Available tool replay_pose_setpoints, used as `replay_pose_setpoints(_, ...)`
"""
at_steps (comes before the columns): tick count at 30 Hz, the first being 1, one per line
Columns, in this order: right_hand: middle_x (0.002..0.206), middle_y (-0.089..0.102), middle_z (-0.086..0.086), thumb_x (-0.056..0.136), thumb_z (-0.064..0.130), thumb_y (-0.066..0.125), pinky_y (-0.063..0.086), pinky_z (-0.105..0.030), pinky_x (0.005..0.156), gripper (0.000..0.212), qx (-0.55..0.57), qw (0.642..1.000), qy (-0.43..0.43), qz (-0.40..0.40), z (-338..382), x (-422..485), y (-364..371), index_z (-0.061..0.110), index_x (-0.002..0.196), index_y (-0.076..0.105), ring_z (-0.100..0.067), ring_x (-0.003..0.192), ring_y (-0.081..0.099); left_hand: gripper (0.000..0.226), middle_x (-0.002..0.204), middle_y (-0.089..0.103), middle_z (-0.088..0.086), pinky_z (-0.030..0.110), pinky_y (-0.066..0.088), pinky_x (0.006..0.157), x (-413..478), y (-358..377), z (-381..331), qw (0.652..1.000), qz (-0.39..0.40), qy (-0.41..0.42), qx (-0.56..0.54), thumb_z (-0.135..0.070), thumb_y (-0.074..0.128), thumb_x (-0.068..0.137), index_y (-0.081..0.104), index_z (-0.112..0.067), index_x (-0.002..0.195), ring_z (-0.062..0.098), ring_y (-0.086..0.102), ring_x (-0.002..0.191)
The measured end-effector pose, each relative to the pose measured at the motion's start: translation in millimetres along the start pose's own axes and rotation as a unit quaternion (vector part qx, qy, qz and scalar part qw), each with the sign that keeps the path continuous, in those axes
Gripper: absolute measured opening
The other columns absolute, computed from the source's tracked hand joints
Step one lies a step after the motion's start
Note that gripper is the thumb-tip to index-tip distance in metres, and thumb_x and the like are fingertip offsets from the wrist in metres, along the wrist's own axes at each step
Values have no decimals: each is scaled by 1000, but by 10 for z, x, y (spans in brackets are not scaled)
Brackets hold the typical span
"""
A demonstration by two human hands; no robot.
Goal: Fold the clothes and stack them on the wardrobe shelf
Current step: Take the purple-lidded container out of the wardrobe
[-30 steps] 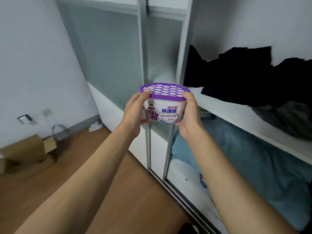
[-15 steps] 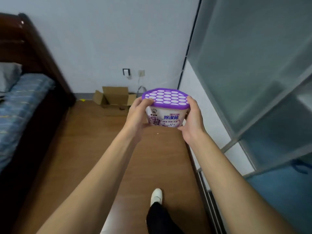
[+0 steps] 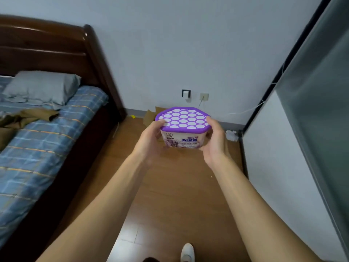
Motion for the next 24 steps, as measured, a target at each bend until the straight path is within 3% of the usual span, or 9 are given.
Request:
replay_pose_setpoints(3, 82, 77, 8, 88, 45, 60, 58, -44, 74, 24, -27, 999, 18, 22, -15, 507, 358, 25, 100, 66, -10, 70, 75, 24, 91, 75, 4, 48, 47, 87, 467, -173, -266, 1000, -24, 10, 6, -31, 59, 88, 66, -17, 107, 28, 63, 103)
replay_pose_setpoints(6, 95, 77, 5, 91, 48, 56, 60, -48, 81, 29, -61, 996, 45, 48, -63, 1000, 733, 27, 109, 66, -17, 88, 74, 22, 93, 73, 8, 51, 50, 87, 942, -392, -445, 999, -51, 3, -15, -23, 56, 91, 64, -13, 108, 32, 63, 103)
replay_pose_setpoints(12, 82, 76, 13, 96, 62, 44, 47, -55, 93, 32, -129, 987, 82, 54, -250, 1995, 1403, 36, 103, 60, -14, 80, 72, 35, 103, 73, 15, 51, 49, 82, 2097, -790, -756, 998, -63, -10, -4, -27, 67, 67, 65, -12, 99, 39, 65, 113)
replay_pose_setpoints(15, 99, 75, 6, 91, 71, 44, 49, -56, 90, 44, -152, 980, 118, 48, -338, 2427, 1638, 35, 112, 58, -21, 97, 69, 53, 97, 75, 10, 50, 50, 80, 2710, -921, -892, 998, -47, -31, 16, -32, 74, 52, 67, -11, 101, 34, 68, 103)
replay_pose_setpoints(17, 100, 75, 4, 90, 71, 46, 55, -53, 86, 45, -152, 981, 114, 44, -332, 2701, 1765, 35, 112, 58, -23, 99, 71, 59, 94, 75, 6, 50, 54, 80, 3094, -947, -1014, 999, -31, -36, 22, -34, 74, 46, 68, -12, 100, 24, 69, 96)
replay_pose_setpoints(24, 96, 77, 8, 91, 67, 49, 61, -41, 69, 37, -157, 984, 75, -27, -211, 3714, 1922, 35, 105, 60, -16, 90, 75, 41, 105, 75, 1, 34, 52, 75, 4257, -811, -1134, 995, 45, -46, 77, -42, 69, 63, 66, -24, 99, 14, 68, 97)
Point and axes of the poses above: each hand's wrist, its own x-axis towards the middle knuckle, its own y-axis out of the palm, z = x × y, the point moved 10 cm from there along x, towards the middle knuckle
